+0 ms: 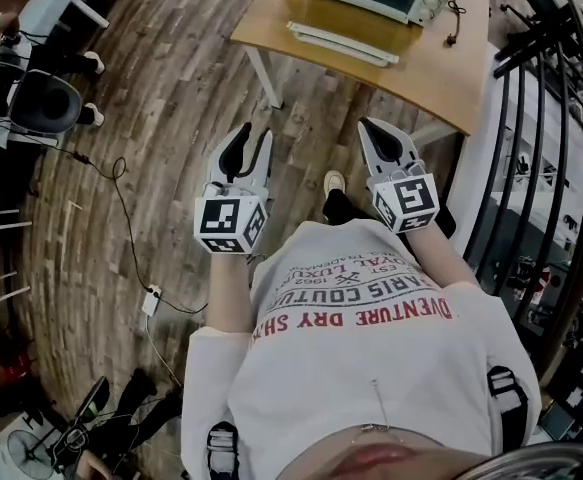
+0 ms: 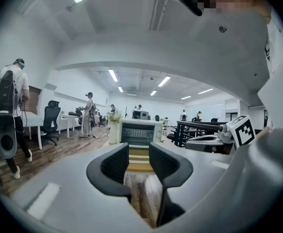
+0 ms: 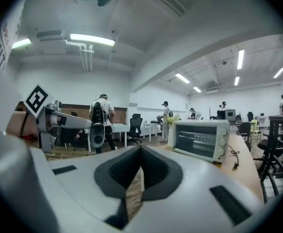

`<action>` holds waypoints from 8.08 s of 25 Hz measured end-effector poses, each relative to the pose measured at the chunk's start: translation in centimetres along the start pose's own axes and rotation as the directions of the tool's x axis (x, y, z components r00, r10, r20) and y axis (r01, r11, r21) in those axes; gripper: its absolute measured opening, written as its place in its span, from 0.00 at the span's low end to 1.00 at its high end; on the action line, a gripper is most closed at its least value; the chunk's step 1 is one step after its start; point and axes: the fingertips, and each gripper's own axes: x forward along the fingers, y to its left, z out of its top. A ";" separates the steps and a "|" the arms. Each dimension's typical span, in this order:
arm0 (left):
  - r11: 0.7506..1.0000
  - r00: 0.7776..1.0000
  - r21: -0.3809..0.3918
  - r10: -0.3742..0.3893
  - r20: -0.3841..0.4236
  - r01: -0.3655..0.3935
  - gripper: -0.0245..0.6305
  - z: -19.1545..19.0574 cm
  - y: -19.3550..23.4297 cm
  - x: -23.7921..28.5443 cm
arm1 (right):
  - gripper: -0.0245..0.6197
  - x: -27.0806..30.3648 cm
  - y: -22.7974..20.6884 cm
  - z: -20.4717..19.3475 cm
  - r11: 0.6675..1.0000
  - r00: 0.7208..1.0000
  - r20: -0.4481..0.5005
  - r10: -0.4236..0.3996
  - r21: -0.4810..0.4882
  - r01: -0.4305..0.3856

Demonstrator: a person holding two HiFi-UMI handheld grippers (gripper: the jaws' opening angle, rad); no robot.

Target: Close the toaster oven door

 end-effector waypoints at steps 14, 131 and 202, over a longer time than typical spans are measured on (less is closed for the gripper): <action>0.998 0.998 -0.039 0.041 -0.052 -0.043 0.25 1.4 4.2 18.3 | 0.05 11.6 -15.4 1.0 0.999 1.000 0.007 0.028 0.044 -0.028; 0.929 0.896 -0.019 -0.361 -0.259 0.368 0.20 2.4 13.0 44.2 | 0.05 22.6 -23.9 2.7 0.907 0.913 -0.094 -0.397 0.109 0.406; 0.885 0.888 0.081 -0.460 -0.009 0.459 0.06 11.3 8.8 40.1 | 0.05 20.5 -24.1 6.1 0.900 0.903 -0.019 -0.429 0.078 0.429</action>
